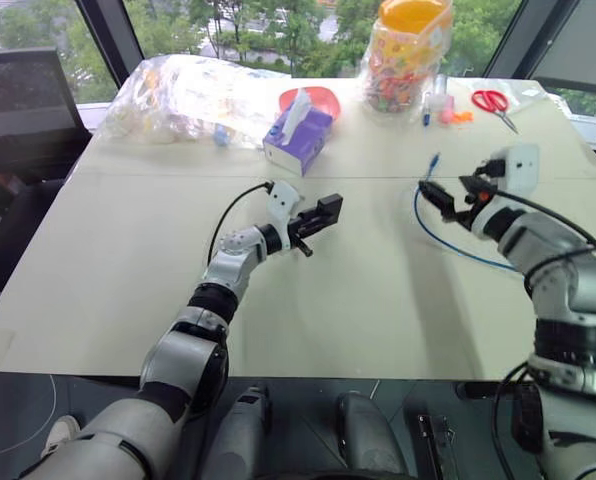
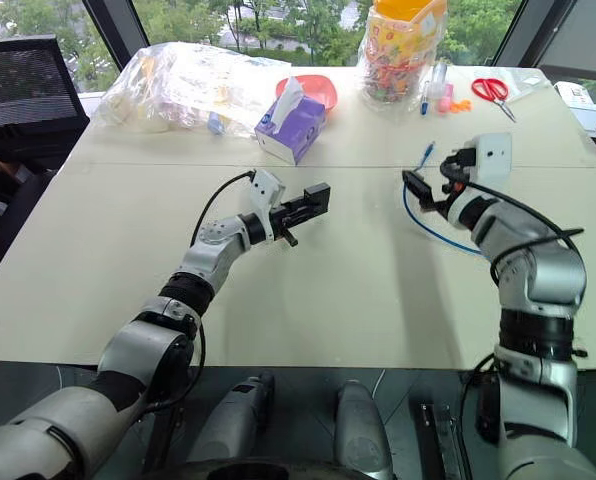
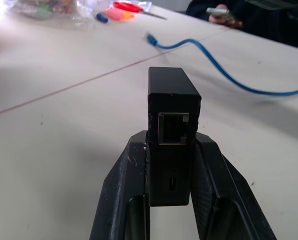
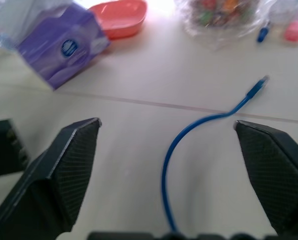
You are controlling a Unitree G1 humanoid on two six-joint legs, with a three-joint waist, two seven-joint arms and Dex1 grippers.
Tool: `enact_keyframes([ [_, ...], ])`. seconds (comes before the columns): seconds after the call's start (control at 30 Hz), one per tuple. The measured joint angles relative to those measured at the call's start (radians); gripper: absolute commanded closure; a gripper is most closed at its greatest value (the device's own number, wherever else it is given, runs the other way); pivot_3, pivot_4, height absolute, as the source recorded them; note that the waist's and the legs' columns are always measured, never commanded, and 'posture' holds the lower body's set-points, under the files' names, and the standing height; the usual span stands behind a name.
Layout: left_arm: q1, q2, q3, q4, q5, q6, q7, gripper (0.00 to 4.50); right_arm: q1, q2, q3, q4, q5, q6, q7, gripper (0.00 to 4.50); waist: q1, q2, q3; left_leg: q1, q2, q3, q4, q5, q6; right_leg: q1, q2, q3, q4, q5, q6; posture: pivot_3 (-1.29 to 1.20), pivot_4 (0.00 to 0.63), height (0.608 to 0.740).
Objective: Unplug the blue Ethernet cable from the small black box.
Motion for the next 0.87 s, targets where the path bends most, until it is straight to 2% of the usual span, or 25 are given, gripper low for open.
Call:
enact_keyframes([
  [0.13,-0.031,-0.004,0.001,0.092,0.036,-0.098,0.013,4.02,0.152,-0.013,-0.017,-0.209,0.111,0.118,0.032,0.05,0.005,0.000,0.000,0.000,0.000,0.000,0.002,0.000,0.000,0.002,0.000,0.000,0.000,0.000,0.000,0.00,0.150,0.728],
  [0.2,-0.035,0.001,0.002,0.116,0.050,-0.130,0.013,2.99,0.218,-0.023,-0.031,-0.273,0.152,0.158,0.041,0.00,0.002,-0.001,-0.001,0.001,0.000,0.000,0.002,0.000,0.000,0.002,0.000,0.000,-0.001,0.000,-0.001,0.00,0.150,0.728],
  [0.27,-0.034,0.013,0.002,0.146,0.066,-0.135,0.011,2.23,0.265,-0.036,-0.044,-0.319,0.173,0.178,0.043,0.00,0.000,0.000,-0.001,0.001,0.000,0.000,0.002,0.000,0.000,0.002,0.000,0.000,0.000,0.000,-0.002,0.00,0.150,0.728],
  [0.37,-0.033,0.026,0.015,0.146,0.069,-0.135,-0.014,0.78,0.316,-0.052,-0.069,-0.372,0.208,0.196,0.047,0.00,0.001,0.000,-0.001,0.001,0.001,0.000,0.002,0.000,0.000,0.002,0.000,-0.001,0.000,0.000,-0.002,0.00,0.150,0.728],
  [0.43,-0.032,0.037,0.021,0.146,0.074,-0.133,-0.027,0.12,0.334,-0.053,-0.071,-0.386,0.223,0.197,0.049,0.00,0.000,0.000,-0.001,0.001,0.001,0.000,0.002,0.000,0.000,0.002,0.000,-0.001,0.000,0.000,-0.002,0.00,0.150,0.728],
  [0.67,-0.018,0.069,0.052,0.111,0.063,-0.084,-0.064,0.05,0.350,-0.095,-0.069,-0.393,0.236,0.196,0.057,0.00,-0.001,0.000,-0.001,0.001,0.001,0.000,0.002,0.000,0.000,0.002,0.000,-0.001,0.000,0.000,-0.002,0.00,0.150,0.728],
  [0.87,0.091,0.165,0.113,-0.097,-0.013,0.098,-0.124,0.05,0.403,-0.129,-0.057,-0.397,0.234,0.194,0.073,0.00,0.002,0.000,-0.001,0.001,0.001,0.000,0.002,0.000,0.000,0.002,0.000,-0.001,0.000,0.000,-0.002,0.00,0.150,0.728],
])
